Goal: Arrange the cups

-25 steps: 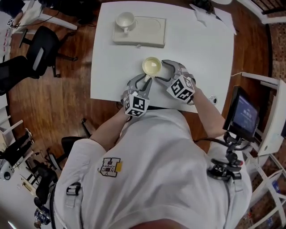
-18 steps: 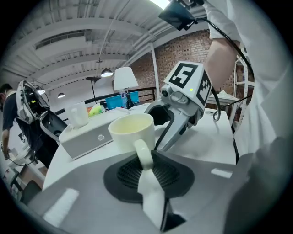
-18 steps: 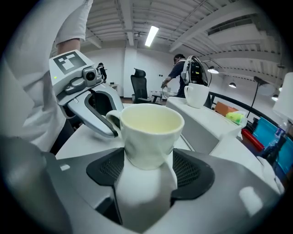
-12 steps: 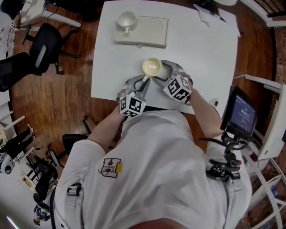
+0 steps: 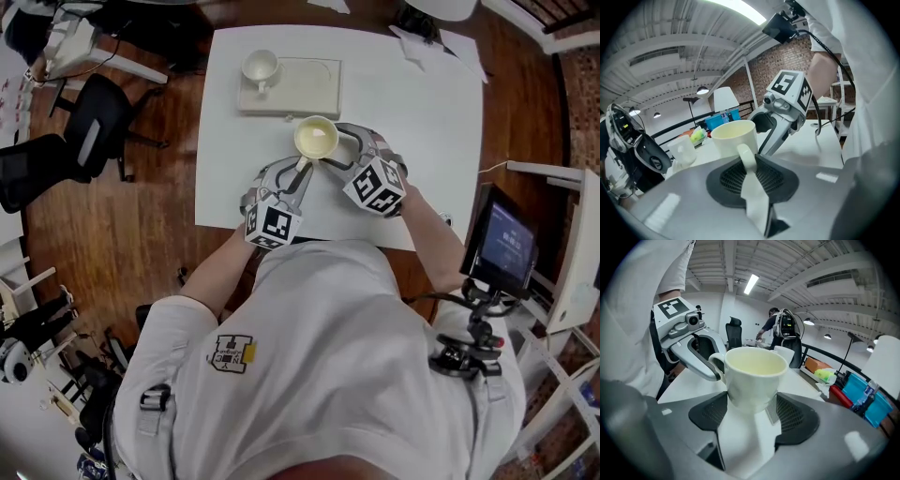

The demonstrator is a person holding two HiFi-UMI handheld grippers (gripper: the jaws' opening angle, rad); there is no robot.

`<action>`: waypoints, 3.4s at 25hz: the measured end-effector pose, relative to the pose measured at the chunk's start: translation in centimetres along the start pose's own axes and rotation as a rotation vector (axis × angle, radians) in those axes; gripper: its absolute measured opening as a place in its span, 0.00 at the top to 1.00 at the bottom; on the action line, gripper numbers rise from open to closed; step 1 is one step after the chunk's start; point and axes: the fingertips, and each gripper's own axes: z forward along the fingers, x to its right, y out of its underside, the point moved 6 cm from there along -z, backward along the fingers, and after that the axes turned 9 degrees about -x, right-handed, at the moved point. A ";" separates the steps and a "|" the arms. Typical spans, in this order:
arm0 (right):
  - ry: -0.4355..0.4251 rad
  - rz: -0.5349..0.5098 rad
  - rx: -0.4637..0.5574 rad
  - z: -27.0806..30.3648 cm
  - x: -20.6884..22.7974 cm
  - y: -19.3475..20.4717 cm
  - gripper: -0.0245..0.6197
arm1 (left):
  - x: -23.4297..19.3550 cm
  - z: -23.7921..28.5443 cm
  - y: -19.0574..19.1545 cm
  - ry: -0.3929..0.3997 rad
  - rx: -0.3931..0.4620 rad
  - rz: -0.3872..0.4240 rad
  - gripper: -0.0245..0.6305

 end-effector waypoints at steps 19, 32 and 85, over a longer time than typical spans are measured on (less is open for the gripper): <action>0.001 -0.055 -0.030 2.6 13.9 -3.7 0.45 | -10.5 7.5 -6.0 -0.030 0.027 -0.006 0.88; -0.064 -0.043 -0.056 4.9 14.8 -3.2 0.45 | -11.4 9.0 -4.7 -0.016 -0.006 -0.077 0.88; 0.087 0.428 0.004 -3.3 -4.4 2.8 0.84 | 0.1 -2.2 5.9 0.091 -0.027 -0.234 0.95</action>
